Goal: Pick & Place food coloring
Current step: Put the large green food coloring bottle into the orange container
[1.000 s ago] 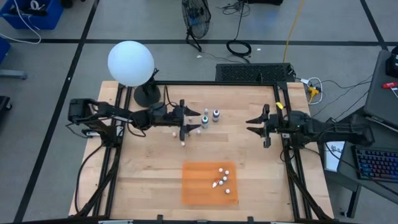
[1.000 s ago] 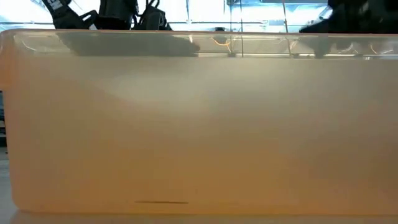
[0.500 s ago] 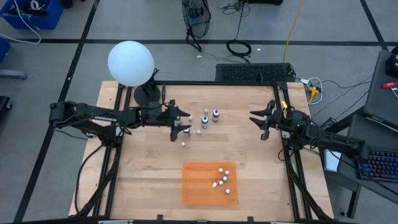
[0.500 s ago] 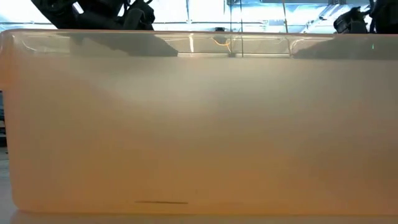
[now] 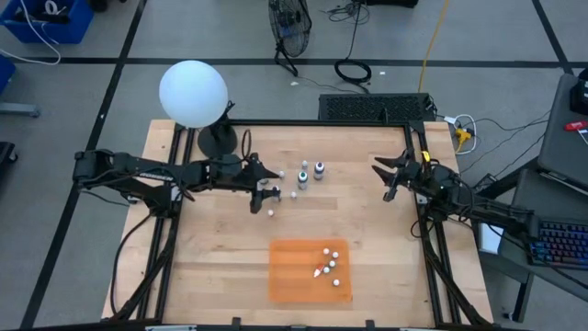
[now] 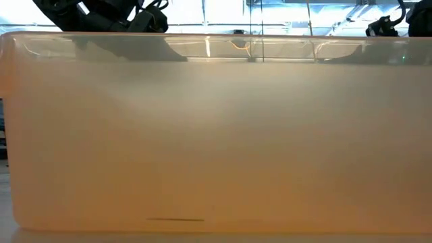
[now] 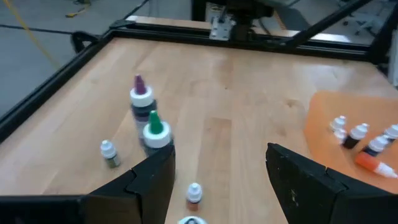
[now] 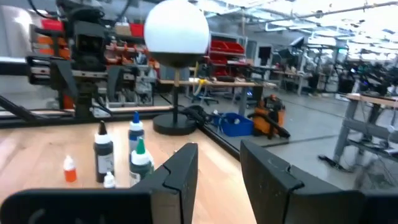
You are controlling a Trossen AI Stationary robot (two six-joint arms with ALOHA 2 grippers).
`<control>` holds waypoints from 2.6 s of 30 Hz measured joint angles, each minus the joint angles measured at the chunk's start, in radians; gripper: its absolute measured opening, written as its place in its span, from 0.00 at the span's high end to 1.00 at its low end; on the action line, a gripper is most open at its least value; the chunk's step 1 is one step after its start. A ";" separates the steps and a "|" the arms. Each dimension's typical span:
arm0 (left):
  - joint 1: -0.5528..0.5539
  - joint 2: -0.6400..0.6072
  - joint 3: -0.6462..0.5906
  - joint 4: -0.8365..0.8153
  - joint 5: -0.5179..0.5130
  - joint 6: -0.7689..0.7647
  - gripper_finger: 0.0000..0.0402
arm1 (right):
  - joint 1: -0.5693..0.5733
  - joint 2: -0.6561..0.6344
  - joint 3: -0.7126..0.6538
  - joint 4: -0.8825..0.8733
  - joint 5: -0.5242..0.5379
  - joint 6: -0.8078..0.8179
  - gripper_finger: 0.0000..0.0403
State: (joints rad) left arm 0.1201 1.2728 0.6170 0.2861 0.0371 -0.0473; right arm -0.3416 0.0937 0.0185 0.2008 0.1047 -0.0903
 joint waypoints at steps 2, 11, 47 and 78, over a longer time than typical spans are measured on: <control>0.000 0.000 0.000 0.001 -0.047 -0.024 0.38 | 0.000 0.000 0.000 -0.002 0.002 0.000 0.73; 0.085 0.036 0.257 -0.383 -0.168 -0.150 0.38 | 0.000 0.000 -0.002 0.004 0.000 -0.001 0.73; 0.247 0.939 1.206 -1.090 -0.063 0.012 0.38 | 0.000 0.001 -0.004 0.005 -0.001 0.000 0.72; 0.243 0.952 1.204 -1.094 -0.088 0.016 0.38 | 0.001 0.001 -0.004 0.005 -0.001 -0.001 0.72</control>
State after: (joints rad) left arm 0.3634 2.2246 1.8214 -0.8075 -0.0505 -0.0311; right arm -0.3408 0.0948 0.0147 0.2057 0.1036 -0.0909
